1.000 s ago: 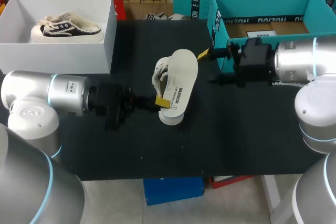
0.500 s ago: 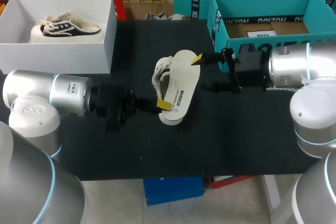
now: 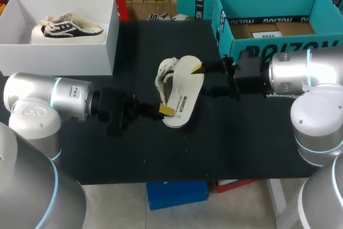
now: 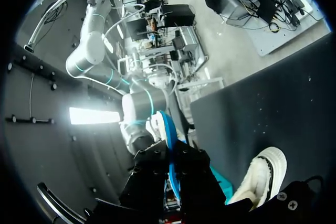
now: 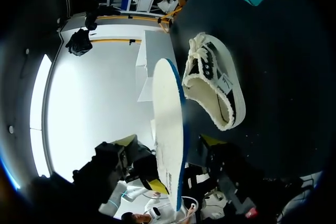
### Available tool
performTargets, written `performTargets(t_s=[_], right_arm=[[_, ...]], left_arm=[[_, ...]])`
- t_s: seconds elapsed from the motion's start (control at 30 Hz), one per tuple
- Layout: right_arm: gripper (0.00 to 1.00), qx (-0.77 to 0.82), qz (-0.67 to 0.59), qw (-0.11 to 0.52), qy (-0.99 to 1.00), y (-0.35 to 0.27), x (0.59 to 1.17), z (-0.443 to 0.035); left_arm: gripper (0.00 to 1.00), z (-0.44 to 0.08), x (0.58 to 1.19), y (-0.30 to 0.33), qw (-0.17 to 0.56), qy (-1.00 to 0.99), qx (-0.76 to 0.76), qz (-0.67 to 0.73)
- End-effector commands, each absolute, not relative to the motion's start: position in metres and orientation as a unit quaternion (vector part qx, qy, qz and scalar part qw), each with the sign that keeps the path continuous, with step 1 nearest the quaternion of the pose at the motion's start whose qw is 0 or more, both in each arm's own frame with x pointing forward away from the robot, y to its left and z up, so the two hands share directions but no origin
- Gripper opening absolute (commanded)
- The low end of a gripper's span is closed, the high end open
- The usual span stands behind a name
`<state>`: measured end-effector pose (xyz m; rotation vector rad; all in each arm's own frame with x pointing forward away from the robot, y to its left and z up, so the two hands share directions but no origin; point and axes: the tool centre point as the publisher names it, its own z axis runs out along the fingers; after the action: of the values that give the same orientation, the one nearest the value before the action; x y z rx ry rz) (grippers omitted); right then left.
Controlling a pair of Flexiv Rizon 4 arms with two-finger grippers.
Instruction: Take the shoe out of the shoebox, open the shoe tongue, remove and reinsert the insole, then place the shoe into the shoebox
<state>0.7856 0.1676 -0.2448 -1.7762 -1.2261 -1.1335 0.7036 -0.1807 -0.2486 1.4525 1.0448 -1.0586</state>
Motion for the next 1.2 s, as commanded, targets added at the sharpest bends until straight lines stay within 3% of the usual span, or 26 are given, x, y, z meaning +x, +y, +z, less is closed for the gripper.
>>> performTargets(t_s=[0.03, 0.1, 0.2, 0.33, 0.57, 0.63, 0.67, 0.7, 1.2], right_arm=[[0.67, -0.684, -0.432, 0.34, -0.479, 0.1773, 0.7891, -0.2441], [0.67, -0.683, -0.431, 0.34, -0.482, 0.1792, 0.7893, -0.2434], [0.54, -0.681, -0.43, 0.339, -0.486, 0.1827, 0.7892, -0.2416], [0.56, -0.678, -0.43, 0.34, -0.49, 0.1855, 0.7888, -0.2403], [0.44, -0.676, -0.428, 0.343, -0.492, 0.187, 0.7875, -0.2423], [0.3, -0.677, -0.426, 0.344, -0.491, 0.1869, 0.7874, -0.244], [0.18, -0.679, -0.423, 0.344, -0.492, 0.1867, 0.7873, -0.2447], [0.0, -0.68, -0.422, 0.344, -0.492, 0.1866, 0.7872, -0.2455], [0.0, -0.679, -0.419, 0.347, -0.494, 0.1865, 0.7874, -0.2464]], left_arm=[[0.0, -0.2516, 0.7053, -0.1833, 0.507, 0.434, 0.602, -0.438], [0.0, -0.2521, 0.7059, -0.1838, 0.507, 0.434, 0.602, -0.438], [0.0, -0.2528, 0.7075, -0.1845, 0.507, 0.435, 0.601, -0.438], [0.0, -0.2519, 0.709, -0.1871, 0.509, 0.433, 0.601, -0.439], [0.0, -0.2512, 0.709, -0.1913, 0.508, 0.429, 0.604, -0.439], [0.0, -0.2513, 0.7092, -0.1915, 0.508, 0.429, 0.604, -0.439], [0.0, -0.2516, 0.7094, -0.1917, 0.508, 0.43, 0.604, -0.439], [0.0, -0.2521, 0.7096, -0.1918, 0.508, 0.43, 0.603, -0.439], [0.0, -0.2572, 0.7135, -0.1899, 0.505, 0.448, 0.59, -0.444]])
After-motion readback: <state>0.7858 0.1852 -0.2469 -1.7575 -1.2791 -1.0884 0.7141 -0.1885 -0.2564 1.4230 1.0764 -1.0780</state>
